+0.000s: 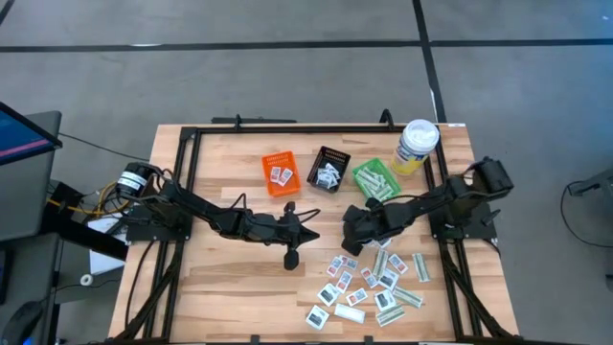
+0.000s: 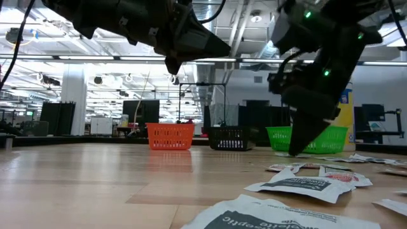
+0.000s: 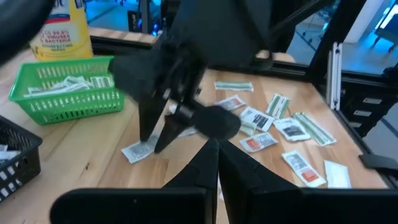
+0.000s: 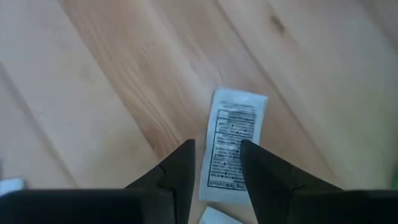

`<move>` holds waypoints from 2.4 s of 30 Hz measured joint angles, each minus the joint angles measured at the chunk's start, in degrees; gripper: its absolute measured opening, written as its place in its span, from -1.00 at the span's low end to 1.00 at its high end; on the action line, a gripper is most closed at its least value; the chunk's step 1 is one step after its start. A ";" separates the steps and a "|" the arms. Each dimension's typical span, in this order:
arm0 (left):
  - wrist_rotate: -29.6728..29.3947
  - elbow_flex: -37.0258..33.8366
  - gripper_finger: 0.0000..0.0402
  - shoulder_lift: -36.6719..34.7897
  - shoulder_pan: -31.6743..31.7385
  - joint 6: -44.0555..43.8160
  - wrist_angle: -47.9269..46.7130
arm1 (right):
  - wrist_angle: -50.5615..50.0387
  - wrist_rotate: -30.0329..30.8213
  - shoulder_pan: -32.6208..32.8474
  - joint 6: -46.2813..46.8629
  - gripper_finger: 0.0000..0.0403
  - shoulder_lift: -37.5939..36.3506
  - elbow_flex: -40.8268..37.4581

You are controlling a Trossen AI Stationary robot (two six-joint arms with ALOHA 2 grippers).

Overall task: Pick & Place First Aid Supplies
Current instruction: Put the orange ointment pack into the orange basket

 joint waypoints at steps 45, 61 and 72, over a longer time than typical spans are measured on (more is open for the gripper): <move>-0.24 0.00 -0.94 -19.36 -5.20 8.00 -13.09 | 65.78 -7.93 -20.97 -34.43 -0.97 20.47 15.64; -1.30 -0.02 -0.94 -19.16 -5.50 8.00 -18.36 | 36.83 -9.09 -19.38 -39.51 -0.36 12.99 22.03; 6.10 -0.04 -0.94 -6.58 -5.47 9.05 -12.84 | -0.70 1.45 -5.33 -37.48 -0.39 -8.97 22.05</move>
